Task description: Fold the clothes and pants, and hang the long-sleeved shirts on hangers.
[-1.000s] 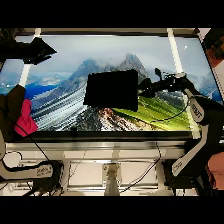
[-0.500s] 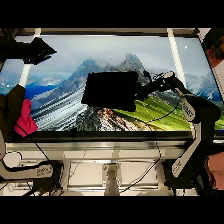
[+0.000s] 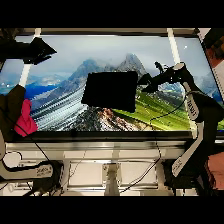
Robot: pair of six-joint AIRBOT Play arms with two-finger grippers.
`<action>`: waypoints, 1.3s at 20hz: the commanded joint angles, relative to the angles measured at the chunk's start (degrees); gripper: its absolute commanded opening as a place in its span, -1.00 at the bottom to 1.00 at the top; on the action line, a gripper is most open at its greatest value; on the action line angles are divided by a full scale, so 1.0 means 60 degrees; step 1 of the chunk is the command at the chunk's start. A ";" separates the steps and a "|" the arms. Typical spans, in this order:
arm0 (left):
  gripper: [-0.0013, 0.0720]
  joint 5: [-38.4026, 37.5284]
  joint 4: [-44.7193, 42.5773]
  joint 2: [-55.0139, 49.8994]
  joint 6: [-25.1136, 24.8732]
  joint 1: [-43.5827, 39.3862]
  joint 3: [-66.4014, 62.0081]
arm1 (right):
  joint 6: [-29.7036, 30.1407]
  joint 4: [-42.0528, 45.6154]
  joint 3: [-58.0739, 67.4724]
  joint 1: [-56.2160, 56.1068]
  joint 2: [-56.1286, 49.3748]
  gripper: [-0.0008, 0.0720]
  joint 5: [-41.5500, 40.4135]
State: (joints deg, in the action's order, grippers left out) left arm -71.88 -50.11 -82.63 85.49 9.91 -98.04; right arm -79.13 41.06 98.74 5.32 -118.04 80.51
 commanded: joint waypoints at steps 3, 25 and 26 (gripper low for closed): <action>0.21 0.0000 0.0000 -0.0007 0.0000 0.0011 0.0000 | -0.0055 -0.0521 0.0120 -0.0200 -0.0630 0.90 -0.0102; 0.21 0.0000 -0.0004 -0.0007 0.0000 0.0011 0.0000 | -0.0331 -0.0936 0.0120 -0.0182 -0.0466 -0.96 0.0142; 0.21 0.0000 -0.0004 -0.0007 0.0000 0.0011 0.0000 | -0.0466 -0.0576 0.0120 0.0160 -0.0310 -0.96 0.0353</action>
State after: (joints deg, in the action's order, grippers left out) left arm -71.88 -50.11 -82.63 85.49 9.91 -98.04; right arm -80.07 33.93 99.39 2.57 -121.54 80.16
